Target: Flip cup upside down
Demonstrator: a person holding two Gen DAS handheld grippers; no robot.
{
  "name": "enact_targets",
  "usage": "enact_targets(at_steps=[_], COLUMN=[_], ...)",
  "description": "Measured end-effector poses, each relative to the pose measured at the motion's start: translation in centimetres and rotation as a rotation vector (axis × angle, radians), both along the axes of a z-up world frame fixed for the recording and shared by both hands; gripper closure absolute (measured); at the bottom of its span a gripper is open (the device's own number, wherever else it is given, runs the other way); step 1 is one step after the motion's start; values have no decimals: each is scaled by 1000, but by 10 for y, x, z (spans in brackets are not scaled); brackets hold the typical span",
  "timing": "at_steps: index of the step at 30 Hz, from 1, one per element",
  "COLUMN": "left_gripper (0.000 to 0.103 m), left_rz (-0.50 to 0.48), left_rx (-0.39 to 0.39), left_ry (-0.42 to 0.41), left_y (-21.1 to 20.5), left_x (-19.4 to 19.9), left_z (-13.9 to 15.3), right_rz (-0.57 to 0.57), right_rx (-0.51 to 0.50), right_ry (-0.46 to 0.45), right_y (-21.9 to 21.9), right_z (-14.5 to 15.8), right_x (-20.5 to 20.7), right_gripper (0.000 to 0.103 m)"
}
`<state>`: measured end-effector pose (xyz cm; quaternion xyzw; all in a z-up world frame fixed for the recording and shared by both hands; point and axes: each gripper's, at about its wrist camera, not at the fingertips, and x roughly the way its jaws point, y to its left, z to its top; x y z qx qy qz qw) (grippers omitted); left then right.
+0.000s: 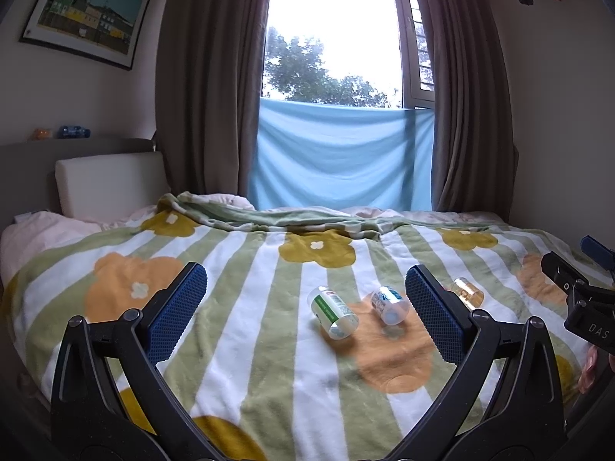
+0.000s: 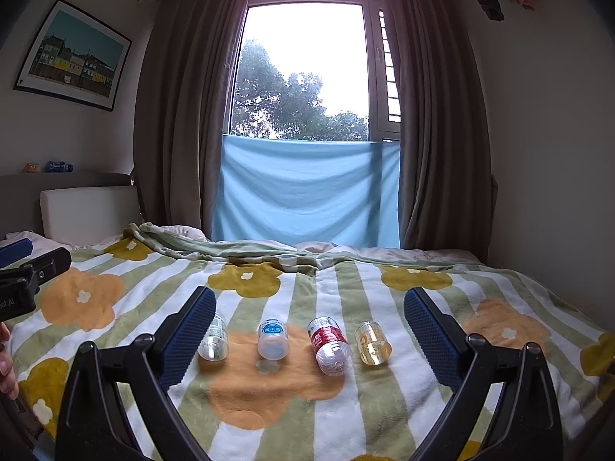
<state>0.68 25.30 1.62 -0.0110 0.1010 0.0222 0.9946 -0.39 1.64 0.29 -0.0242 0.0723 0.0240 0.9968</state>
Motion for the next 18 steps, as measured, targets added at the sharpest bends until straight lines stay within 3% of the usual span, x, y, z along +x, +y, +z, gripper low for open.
enact_targets(at_steps=[18], left_gripper=[0], left_rz=[-13], left_rx=[0], left_ry=[15], left_y=[-6], left_x=[-2], left_z=[5], right_rz=[0], right_rx=[2], right_ry=[1], right_y=[-1], right_z=[0], right_x=[0], right_gripper=[5])
